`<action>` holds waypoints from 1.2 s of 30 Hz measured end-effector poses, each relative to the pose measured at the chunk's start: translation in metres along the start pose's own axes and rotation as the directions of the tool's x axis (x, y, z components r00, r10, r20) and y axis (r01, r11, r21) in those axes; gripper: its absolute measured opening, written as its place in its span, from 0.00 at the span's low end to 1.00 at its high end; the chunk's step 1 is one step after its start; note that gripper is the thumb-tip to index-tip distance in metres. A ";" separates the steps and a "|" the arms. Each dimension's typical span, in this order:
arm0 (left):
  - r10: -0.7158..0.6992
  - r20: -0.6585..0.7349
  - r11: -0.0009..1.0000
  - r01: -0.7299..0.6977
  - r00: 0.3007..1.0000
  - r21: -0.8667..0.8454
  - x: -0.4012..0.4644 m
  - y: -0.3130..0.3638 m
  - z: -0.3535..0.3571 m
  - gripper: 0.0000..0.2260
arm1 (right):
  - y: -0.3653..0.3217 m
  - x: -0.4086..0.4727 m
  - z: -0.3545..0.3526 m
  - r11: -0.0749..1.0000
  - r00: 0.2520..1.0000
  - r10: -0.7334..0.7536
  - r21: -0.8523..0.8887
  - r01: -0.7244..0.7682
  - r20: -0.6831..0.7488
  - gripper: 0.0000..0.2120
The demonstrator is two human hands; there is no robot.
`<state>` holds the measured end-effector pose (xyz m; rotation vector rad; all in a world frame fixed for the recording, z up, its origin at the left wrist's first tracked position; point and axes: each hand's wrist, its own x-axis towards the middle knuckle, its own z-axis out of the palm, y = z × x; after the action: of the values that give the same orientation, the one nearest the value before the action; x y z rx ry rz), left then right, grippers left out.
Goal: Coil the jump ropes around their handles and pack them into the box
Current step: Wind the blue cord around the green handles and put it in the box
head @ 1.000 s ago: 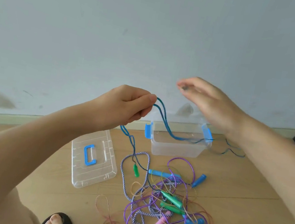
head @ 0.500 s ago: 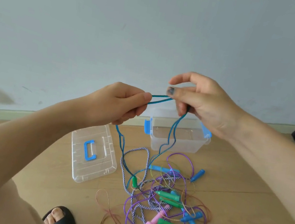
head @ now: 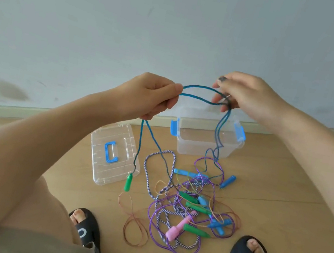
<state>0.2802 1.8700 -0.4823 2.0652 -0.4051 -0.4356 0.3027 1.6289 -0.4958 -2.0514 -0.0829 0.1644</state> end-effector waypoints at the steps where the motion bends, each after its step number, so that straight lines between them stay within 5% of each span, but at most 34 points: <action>1: 0.009 -0.001 1.000 -0.009 1.000 -0.005 0.001 0.002 0.003 0.19 | -0.005 -0.002 0.010 1.000 0.998 0.006 -0.027 -0.004 0.060 0.15; 4: 0.033 0.035 0.999 -0.033 0.999 -0.012 0.005 0.006 0.011 0.19 | -0.022 -0.011 0.043 0.985 0.969 -0.080 0.168 0.041 0.233 0.20; 6: 0.030 0.028 0.999 -0.029 0.999 -0.024 0.007 0.005 0.012 0.19 | -0.028 -0.015 0.055 0.971 0.970 -0.132 0.223 0.086 0.202 0.17; 12: 0.004 0.012 0.999 -0.004 1.000 0.038 0.005 -0.003 0.000 0.20 | -0.029 -0.004 0.024 0.968 0.986 -0.083 0.223 0.115 -0.146 0.03; 15: -0.045 -0.011 0.996 0.046 0.999 0.076 -0.001 -0.011 -0.013 0.21 | -0.015 0.011 -0.022 0.972 0.903 0.002 0.212 0.099 -0.429 0.04; 17: -0.069 -0.015 0.993 0.070 0.997 0.090 -0.004 -0.014 -0.017 0.21 | 0.009 0.020 -0.049 0.998 0.836 0.055 0.034 -0.043 -0.546 0.03; 19: -0.064 -0.008 0.996 0.064 0.998 0.060 -0.006 -0.012 -0.015 0.20 | 0.029 0.023 -0.054 0.965 0.878 0.132 -0.144 -0.220 -0.459 0.10; 21: -0.043 0.018 0.999 0.043 0.999 0.013 -0.006 -0.008 -0.009 0.20 | 0.029 0.019 -0.034 0.960 0.950 0.150 -0.189 -0.206 -0.275 0.13; 25: -0.001 0.063 1.000 0.002 0.998 -0.020 -0.002 0.003 0.007 0.19 | -0.021 -0.007 0.034 0.985 0.995 -0.012 0.174 -0.005 0.097 0.15; 27: 0.010 0.069 1.000 -0.008 0.998 -0.029 0.000 0.003 0.010 0.19 | -0.030 -0.015 0.058 0.980 0.979 -0.089 0.190 0.054 0.181 0.16; 36: -0.083 0.023 0.994 0.081 0.996 0.071 -0.006 -0.016 -0.016 0.20 | -0.008 0.001 0.008 0.997 0.980 -0.063 -0.065 0.052 -0.191 0.05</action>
<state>0.2840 1.8928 -0.4876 2.1518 -0.3558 -0.5038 0.3026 1.6396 -0.4926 -2.1116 -0.0269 -0.0745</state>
